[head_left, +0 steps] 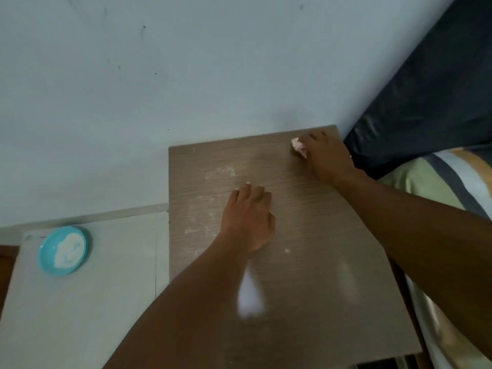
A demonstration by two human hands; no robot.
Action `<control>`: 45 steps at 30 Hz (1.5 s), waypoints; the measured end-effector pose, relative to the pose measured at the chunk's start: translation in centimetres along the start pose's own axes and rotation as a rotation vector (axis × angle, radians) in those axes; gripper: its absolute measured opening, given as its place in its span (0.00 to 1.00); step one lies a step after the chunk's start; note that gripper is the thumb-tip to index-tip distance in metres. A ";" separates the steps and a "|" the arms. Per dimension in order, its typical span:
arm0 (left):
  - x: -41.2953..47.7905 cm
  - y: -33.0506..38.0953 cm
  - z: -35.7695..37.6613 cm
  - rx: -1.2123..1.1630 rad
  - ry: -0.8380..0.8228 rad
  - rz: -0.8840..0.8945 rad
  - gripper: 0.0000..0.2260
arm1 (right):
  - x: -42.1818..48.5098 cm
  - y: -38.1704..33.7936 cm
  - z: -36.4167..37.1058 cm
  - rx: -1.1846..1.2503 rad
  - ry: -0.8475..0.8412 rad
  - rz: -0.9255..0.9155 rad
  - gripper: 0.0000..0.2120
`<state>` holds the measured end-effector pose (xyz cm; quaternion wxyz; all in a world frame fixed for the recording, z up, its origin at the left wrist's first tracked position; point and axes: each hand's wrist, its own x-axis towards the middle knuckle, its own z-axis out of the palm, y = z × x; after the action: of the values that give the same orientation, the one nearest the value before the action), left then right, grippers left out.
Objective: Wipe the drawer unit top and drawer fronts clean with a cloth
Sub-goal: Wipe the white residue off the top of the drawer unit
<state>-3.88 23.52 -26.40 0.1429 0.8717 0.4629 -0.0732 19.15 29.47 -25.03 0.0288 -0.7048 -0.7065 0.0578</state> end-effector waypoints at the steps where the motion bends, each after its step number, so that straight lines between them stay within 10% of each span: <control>1: 0.5 -0.1 0.3 0.009 -0.014 0.008 0.24 | 0.7 0.6 0.6 -0.009 -0.043 0.012 0.14; 12: -1.3 0.4 0.6 0.071 -0.018 -0.009 0.26 | -4.2 -3.0 3.4 0.092 -0.084 0.154 0.16; 36: -27.4 6.5 8.3 -0.024 -0.070 -0.175 0.24 | -37.5 -12.7 4.1 0.121 -0.168 -0.194 0.20; 41: -30.0 7.2 8.8 -0.053 -0.055 -0.173 0.22 | -39.4 -13.5 2.4 0.252 -0.544 -0.175 0.11; 45: -29.2 6.1 7.4 -0.051 -0.054 -0.182 0.22 | -35.8 -13.5 -0.5 0.373 -0.469 -0.112 0.11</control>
<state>-15.22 -5.03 -24.74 0.1703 0.8198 0.5380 -0.0974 5.96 -6.31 -21.45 -0.0031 -0.6148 -0.7086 0.3462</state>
